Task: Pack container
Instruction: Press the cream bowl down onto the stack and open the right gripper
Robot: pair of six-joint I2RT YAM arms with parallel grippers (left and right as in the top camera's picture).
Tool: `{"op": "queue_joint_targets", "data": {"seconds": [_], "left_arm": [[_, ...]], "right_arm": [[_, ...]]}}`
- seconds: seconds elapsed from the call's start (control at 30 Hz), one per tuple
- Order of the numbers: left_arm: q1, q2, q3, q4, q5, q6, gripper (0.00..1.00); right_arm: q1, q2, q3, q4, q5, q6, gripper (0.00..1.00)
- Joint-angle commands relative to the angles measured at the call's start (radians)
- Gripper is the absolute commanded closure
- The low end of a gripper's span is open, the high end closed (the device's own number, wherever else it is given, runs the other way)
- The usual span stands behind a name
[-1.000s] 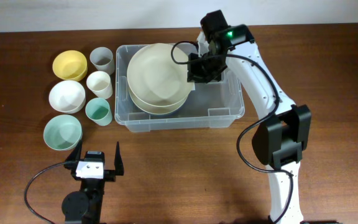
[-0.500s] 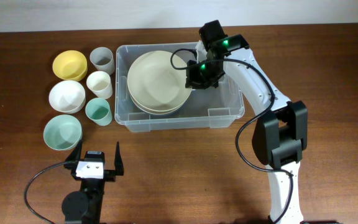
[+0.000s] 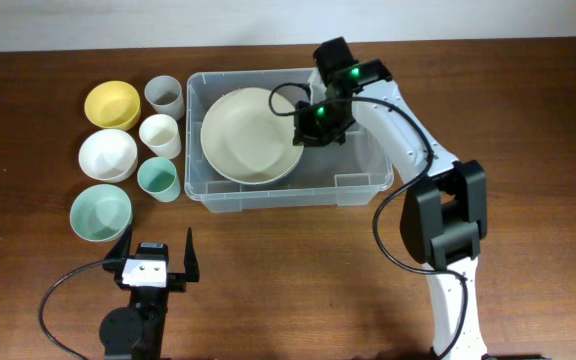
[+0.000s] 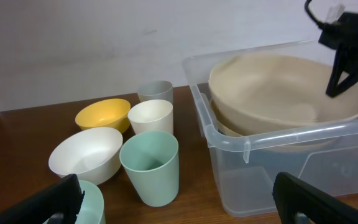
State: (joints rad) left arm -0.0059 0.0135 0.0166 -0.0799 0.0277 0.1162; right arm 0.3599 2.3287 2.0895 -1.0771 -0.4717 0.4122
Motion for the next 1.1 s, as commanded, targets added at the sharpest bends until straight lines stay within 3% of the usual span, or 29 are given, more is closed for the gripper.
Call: {"op": "queue_joint_targets", "data": {"seconds": [0.0, 0.23, 1.07], "left_arm": [[0.004, -0.007, -0.007, 0.000, 0.010, 0.005, 0.00], [0.004, -0.007, -0.007, 0.000, 0.011, 0.005, 0.00], [0.004, -0.007, -0.007, 0.000, 0.011, 0.005, 0.00]], "right_arm": [[0.008, 0.003, -0.005, 0.004, -0.014, -0.002, 0.93], [0.008, 0.003, -0.005, 0.003, -0.014, -0.002, 0.88], [-0.034, 0.003, -0.005, -0.006, 0.016, -0.003, 0.88]]}}
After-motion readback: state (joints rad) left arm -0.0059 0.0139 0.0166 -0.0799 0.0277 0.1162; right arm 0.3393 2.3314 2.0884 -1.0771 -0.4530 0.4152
